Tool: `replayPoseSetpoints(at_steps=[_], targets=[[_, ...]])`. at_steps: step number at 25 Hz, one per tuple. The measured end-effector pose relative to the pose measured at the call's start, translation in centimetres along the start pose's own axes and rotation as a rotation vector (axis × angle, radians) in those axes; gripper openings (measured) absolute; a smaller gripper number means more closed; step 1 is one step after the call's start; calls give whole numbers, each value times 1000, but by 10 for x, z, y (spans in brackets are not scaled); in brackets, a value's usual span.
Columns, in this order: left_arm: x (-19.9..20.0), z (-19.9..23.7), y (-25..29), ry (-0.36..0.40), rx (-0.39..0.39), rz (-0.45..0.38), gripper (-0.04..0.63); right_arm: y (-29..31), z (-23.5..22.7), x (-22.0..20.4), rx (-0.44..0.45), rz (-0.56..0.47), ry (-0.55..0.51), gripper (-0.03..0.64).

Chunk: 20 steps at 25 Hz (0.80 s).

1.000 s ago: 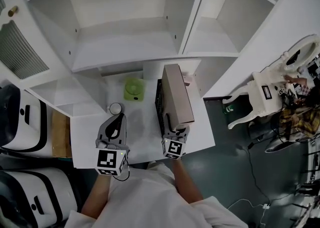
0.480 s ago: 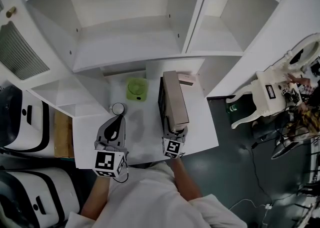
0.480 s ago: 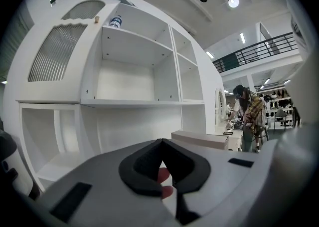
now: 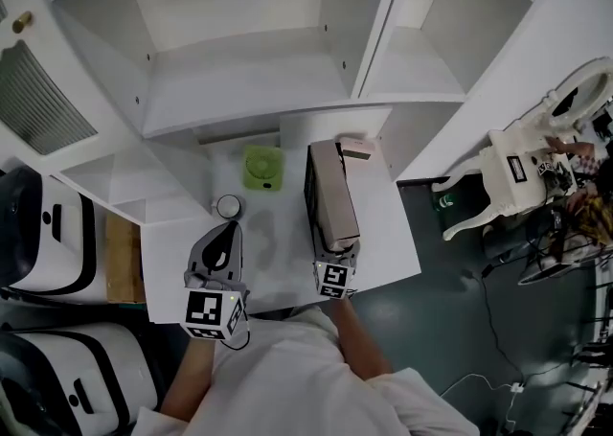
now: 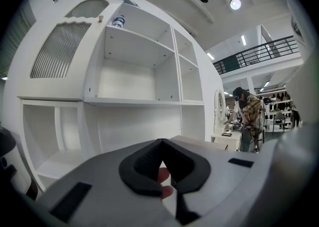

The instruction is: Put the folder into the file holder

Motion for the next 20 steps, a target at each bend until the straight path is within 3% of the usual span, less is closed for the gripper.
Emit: replayPoseSetpoints(at_steps=[4,12,20], targets=[[0,2,-4,-23,0,4,-9,-2,3,2,34,41,9,379],[-3,9,-11,-52,-7,18,-9,-5,4,13,19,58,29,451],[2,16,-17,-85,-13,6,-9,-12,-5,73,-16,75,-9,469]])
Point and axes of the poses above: the fingertips, and each gripper's own axes: y forward along the fingers, z to its left, x out of its top, the point moved 5 cm from there along -y, backward along the fingers, and after that the axes turned 15 degrees about -z, right-handed, at the moved point
